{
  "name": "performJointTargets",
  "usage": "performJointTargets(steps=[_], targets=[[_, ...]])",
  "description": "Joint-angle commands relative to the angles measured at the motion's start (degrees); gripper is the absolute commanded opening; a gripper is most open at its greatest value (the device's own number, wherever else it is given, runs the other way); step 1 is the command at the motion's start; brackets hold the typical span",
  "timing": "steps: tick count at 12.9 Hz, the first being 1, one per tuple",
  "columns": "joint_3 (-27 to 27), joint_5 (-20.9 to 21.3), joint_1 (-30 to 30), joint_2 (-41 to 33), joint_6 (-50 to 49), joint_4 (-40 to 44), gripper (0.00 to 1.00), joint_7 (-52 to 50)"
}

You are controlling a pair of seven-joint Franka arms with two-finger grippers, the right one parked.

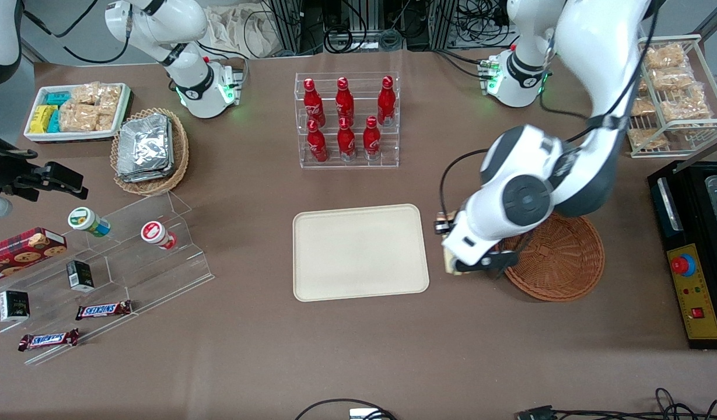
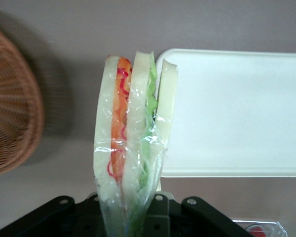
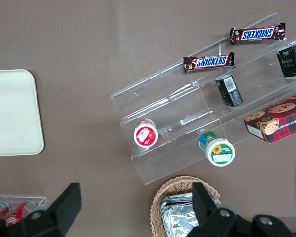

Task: Place sandwich from basket to tray
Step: 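Carry the sandwich with the left gripper over the cream tray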

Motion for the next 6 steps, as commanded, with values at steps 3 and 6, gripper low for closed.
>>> performJointTargets(steps=[3,6], targets=[[0.3,0.2,-4.9,11.1,5.3,4.5,0.09,-1.4],[0.3,0.2,-6.1,15.6,10.2,4.3,0.16,-3.9]])
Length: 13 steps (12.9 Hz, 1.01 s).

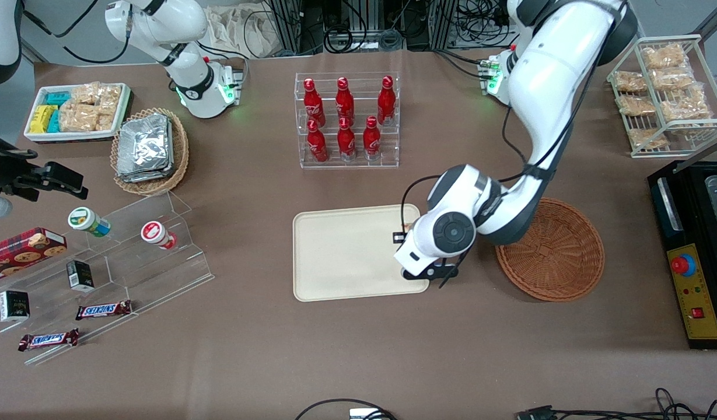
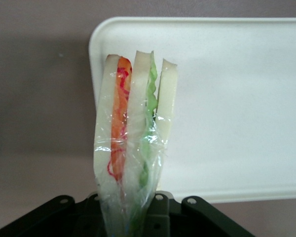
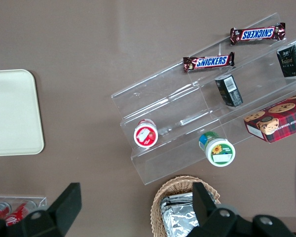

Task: Place sandwich from basket to tray
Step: 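Carry the sandwich with the left gripper over the cream tray, then lower the sandwich onto the tray and open the left gripper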

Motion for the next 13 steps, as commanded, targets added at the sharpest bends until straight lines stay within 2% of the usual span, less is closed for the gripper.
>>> performJointTargets(steps=[1,2,3,8,11,13], targets=[[0.3,0.4,-0.9,3.7,1.4,2.7,0.22,-1.6],[0.3,0.5,-1.0,4.5,1.8,2.7,0.48,-1.5],[0.3,0.7,-1.0,4.8,2.7,2.7,0.99,-1.3],[0.4,0.1,-0.1,3.4,4.2,3.2,1.0,-1.6],[0.5,0.1,3.9,-4.2,2.3,2.8,1.0,-1.6],[0.6,0.4,8.5,-10.1,-4.5,2.8,1.0,-0.4]])
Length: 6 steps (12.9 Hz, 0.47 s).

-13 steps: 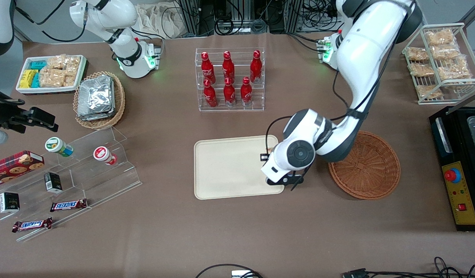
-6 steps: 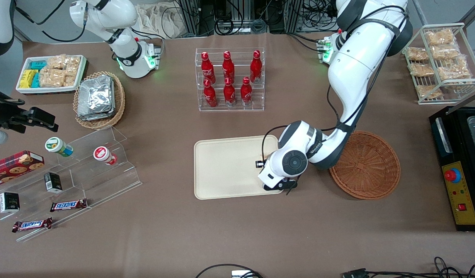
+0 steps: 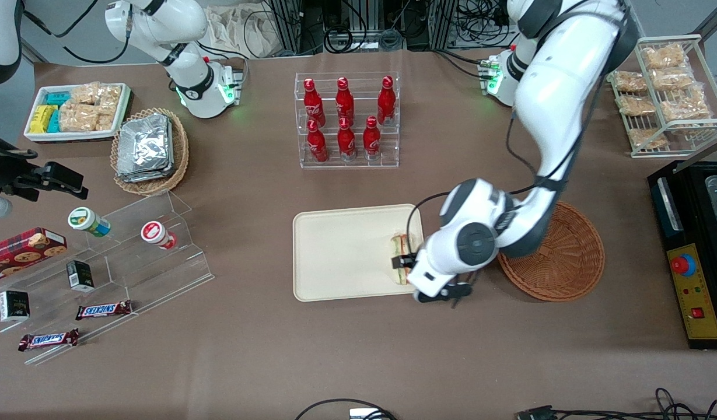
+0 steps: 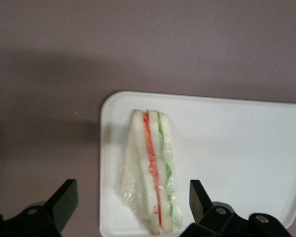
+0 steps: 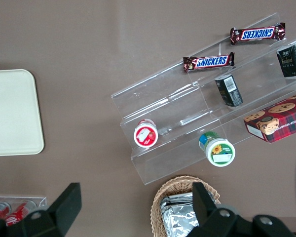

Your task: Place sandwich from basket to tray

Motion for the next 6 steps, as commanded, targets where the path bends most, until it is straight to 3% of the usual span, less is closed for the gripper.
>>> performJointTargets(steps=[1,6], targets=[[-0.1,0.1,7.2,-9.7,-10.2,-1.9,1.0,1.4],[0.1,1.0,21.5,-21.9,-26.2,-1.7,1.0,19.9]])
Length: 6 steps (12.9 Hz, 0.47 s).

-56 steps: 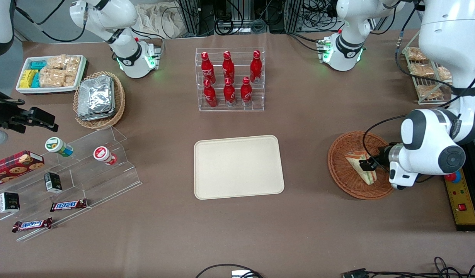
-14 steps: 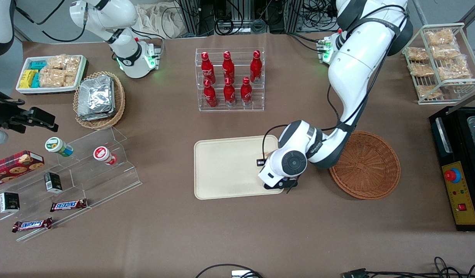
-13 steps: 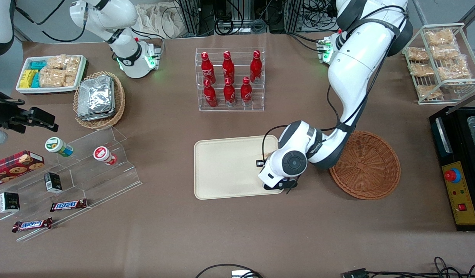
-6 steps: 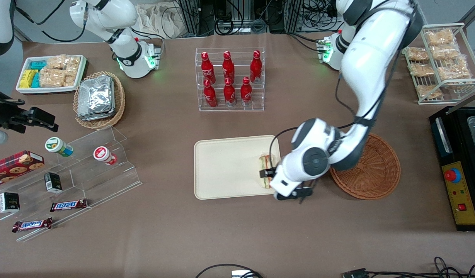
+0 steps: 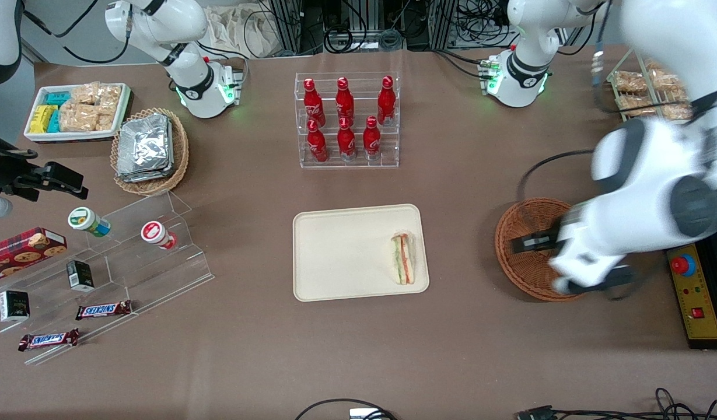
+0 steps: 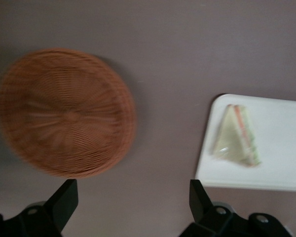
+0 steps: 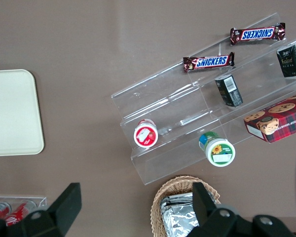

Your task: Place sandwich from basket to tray

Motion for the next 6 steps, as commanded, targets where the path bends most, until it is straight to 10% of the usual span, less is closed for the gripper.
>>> performJointTargets(steps=[1,6], targets=[[-0.5,0.5,7.0,-6.7,-4.3,-2.2,1.0,5.6],[-0.4,1.0,12.4,-14.0,-13.8,-3.5,1.0,9.8]])
